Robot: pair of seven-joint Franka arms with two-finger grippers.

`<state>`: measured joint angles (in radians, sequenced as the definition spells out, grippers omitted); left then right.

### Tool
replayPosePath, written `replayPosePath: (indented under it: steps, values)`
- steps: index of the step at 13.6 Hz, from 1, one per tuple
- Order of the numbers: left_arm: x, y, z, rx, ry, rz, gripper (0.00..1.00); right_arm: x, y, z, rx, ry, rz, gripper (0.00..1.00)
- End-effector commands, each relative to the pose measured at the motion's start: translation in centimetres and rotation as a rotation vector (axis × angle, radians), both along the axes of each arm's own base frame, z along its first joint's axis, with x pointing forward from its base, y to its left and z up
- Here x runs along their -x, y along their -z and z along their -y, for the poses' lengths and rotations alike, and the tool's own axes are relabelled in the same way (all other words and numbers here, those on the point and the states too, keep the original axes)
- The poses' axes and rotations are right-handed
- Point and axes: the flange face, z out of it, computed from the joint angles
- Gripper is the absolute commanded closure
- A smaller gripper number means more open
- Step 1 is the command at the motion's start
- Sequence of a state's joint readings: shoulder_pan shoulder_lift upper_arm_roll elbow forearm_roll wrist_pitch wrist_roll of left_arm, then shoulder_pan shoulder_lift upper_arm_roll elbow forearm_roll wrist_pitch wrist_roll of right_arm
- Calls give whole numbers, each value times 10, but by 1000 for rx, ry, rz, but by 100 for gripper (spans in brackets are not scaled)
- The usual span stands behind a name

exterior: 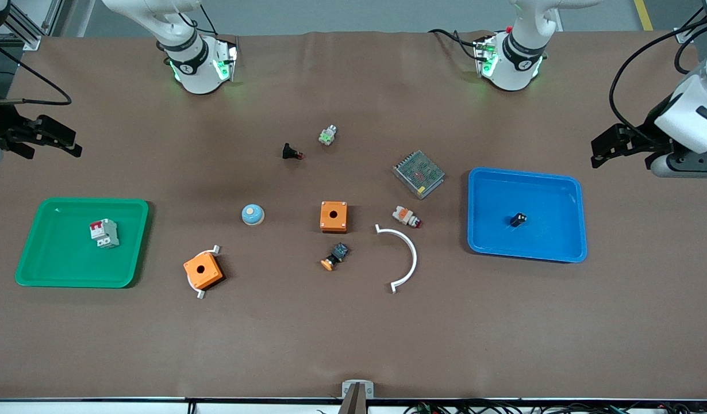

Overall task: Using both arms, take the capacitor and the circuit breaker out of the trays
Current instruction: 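Reach the right gripper to the breaker while the left gripper reaches the capacitor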

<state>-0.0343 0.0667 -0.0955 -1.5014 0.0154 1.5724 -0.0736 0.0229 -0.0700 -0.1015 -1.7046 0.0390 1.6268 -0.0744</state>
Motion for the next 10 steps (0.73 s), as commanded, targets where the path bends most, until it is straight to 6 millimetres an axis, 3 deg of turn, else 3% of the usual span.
replayPosePath:
  steps: [1,3,6,8,10]
  values:
    - [-16,41,4,-3,7,-76,0,-13,26,22,11,25,-6,0]
    - [-26,83,6,-5,5,-145,0,-27,51,35,31,38,-27,0]
    - [-41,150,9,-4,12,-201,0,-49,108,70,38,56,-74,0]
    - [-37,198,5,-8,22,-220,0,-67,152,84,104,-89,-96,0]
    - [-24,251,6,-6,26,-216,0,-74,185,108,127,-109,-108,0]
